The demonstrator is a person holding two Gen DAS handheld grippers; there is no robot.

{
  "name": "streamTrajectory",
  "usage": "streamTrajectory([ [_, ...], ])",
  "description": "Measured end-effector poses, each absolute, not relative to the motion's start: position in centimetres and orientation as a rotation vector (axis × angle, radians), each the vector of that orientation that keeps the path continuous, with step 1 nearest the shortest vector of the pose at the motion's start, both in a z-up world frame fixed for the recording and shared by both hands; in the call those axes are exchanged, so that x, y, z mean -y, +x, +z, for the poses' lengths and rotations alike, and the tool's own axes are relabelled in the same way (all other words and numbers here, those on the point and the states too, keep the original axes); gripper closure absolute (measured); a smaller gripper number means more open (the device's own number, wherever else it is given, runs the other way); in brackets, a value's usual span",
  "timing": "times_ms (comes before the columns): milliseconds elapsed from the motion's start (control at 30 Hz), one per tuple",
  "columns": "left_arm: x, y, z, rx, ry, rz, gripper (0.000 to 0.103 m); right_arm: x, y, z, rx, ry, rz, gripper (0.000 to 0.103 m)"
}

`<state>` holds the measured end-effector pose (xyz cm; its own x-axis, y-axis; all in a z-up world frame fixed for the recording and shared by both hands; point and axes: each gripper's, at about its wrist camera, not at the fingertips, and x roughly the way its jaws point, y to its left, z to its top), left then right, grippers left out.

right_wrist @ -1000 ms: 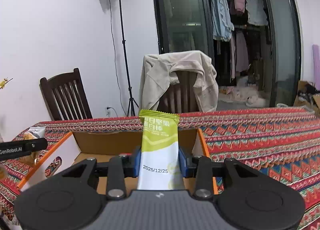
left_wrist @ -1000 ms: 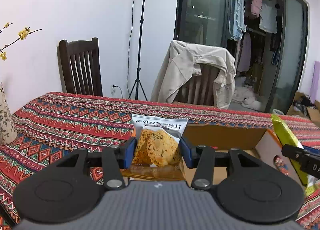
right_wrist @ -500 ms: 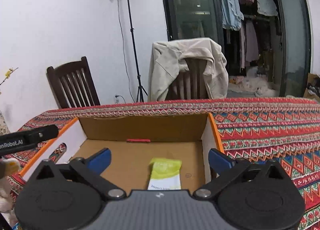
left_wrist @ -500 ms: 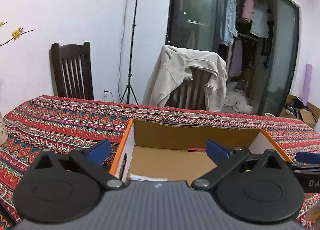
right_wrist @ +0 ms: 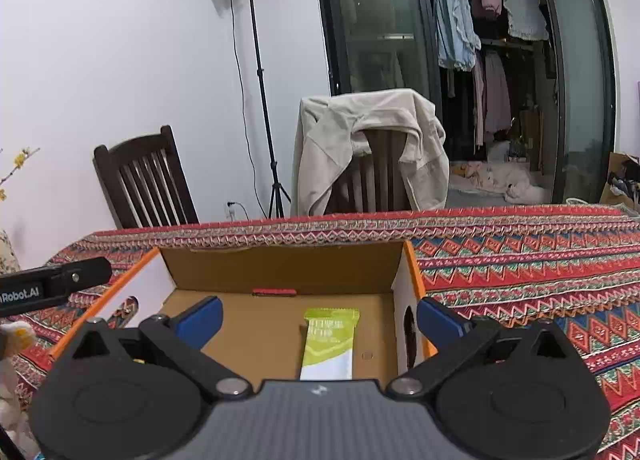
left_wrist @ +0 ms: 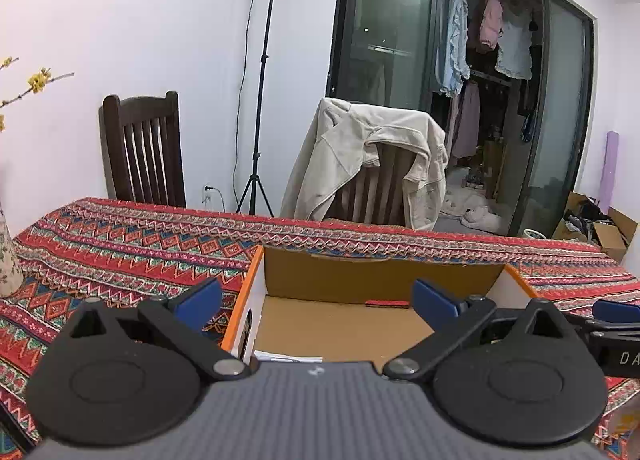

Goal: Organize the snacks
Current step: 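Withdraw both tools from the box back toward the snack pile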

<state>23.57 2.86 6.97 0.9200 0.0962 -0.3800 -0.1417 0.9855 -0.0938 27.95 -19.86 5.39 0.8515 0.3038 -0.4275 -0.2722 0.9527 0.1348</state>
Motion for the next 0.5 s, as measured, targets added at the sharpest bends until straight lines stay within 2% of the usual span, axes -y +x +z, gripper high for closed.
streamTrajectory([
  [500, -2.2, 16.8, 9.8, -0.319, -0.087, 0.093, 0.0, 21.0, 20.4, 9.0, -0.341, 0.008, 0.323, 0.0],
])
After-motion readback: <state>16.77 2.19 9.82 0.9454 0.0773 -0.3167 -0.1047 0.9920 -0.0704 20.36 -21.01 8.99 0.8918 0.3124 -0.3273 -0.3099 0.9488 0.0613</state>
